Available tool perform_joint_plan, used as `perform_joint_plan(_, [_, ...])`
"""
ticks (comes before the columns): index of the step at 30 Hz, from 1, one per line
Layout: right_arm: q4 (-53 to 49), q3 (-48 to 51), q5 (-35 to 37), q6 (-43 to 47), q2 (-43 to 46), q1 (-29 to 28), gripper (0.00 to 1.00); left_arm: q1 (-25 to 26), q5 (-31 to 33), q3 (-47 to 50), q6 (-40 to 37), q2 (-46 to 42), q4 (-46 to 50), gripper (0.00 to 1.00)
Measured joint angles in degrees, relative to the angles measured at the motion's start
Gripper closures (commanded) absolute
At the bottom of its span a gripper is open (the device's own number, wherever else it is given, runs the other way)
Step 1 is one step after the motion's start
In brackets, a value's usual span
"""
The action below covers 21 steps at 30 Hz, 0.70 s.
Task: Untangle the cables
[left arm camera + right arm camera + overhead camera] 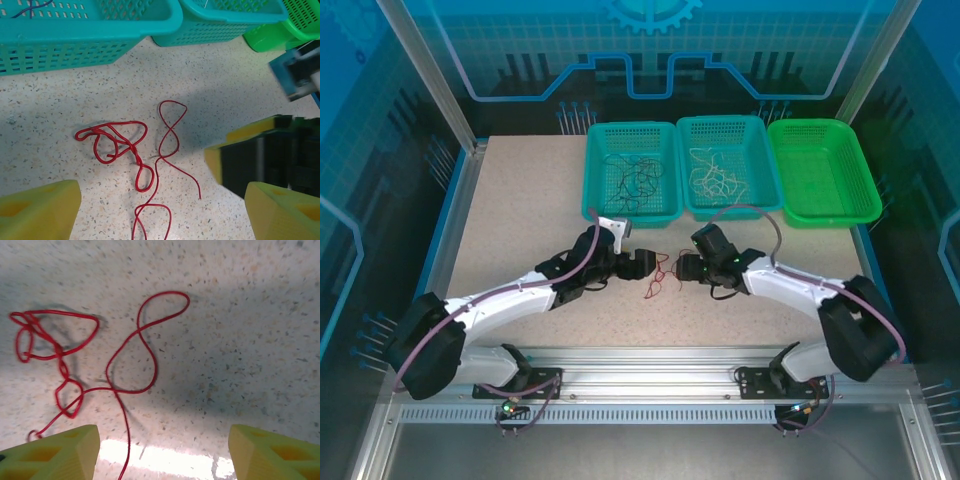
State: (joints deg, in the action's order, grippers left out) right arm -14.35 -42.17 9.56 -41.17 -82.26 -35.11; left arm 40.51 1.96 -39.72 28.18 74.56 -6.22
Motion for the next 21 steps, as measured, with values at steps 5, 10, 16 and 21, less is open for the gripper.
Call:
perform_joint_plan(5, [1.7, -5.6, 1.0, 0.0, -8.7, -0.1, 0.31, 0.1, 0.3, 0.0, 0.4, 0.0, 0.0, 0.13])
perform_joint_plan(10, [3.5, -7.6, 1.0, 0.2, -11.8, -0.2, 0.3, 0.1, 0.4, 0.0, 0.4, 0.0, 0.0, 0.13])
perform_joint_plan(16, [4.0, -11.1, 5.2, 1.1, -16.2, -1.4, 0.53, 0.1, 0.4, 0.0, 0.4, 0.0, 0.0, 0.12])
perform_joint_plan(21, [4.2, -10.7, 8.1, 1.7, -18.0, -1.7, 0.89, 0.1, 0.4, 0.0, 0.4, 0.0, 0.0, 0.12])
